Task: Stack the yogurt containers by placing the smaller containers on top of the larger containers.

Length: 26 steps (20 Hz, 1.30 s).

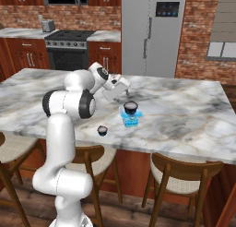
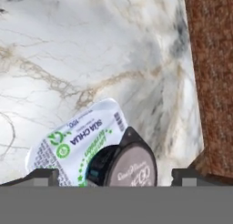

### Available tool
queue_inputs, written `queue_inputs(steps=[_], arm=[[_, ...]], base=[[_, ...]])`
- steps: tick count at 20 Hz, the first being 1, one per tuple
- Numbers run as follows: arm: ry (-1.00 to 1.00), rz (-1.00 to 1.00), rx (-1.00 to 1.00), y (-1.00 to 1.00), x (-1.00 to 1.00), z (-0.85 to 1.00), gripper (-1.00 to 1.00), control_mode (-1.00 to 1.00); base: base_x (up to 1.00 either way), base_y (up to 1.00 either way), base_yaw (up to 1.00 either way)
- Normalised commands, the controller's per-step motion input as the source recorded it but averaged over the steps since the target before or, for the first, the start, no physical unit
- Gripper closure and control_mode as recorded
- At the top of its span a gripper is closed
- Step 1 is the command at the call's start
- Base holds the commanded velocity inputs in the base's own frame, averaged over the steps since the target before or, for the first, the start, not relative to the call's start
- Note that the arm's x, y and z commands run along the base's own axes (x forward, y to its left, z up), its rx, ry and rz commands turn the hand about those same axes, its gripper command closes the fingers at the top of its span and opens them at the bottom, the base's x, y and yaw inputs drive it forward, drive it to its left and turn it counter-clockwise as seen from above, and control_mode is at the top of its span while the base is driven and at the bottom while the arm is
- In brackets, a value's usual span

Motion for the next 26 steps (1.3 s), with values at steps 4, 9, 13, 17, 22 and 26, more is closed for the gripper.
queue_inputs(steps=[4, 9, 13, 17, 22, 26], arm=[[0.00, 0.00, 0.01, 0.13, -0.41, 0.02, -1.00, -1.00], [-0.06, -0.05, 0.06, 0.00, -0.96, 0.00, -1.00, -1.00], [-0.09, -0.01, 0.09, 0.20, -0.69, 0.05, -1.00, -1.00], [-0.15, 0.00, 0.07, 0.45, -0.47, 0.08, -1.00, -1.00], [-0.22, 0.00, 0.06, 0.49, -0.44, 0.08, -1.00, -1.00], [-0.18, 0.00, 0.09, 0.33, -0.53, 0.10, -1.00, -1.00]], base=[[0.00, 0.00, 0.00], [0.00, 0.00, 0.00], [0.00, 0.00, 0.00], [0.00, 0.00, 0.00], [0.00, 0.00, 0.00], [0.00, 0.00, 0.00]])
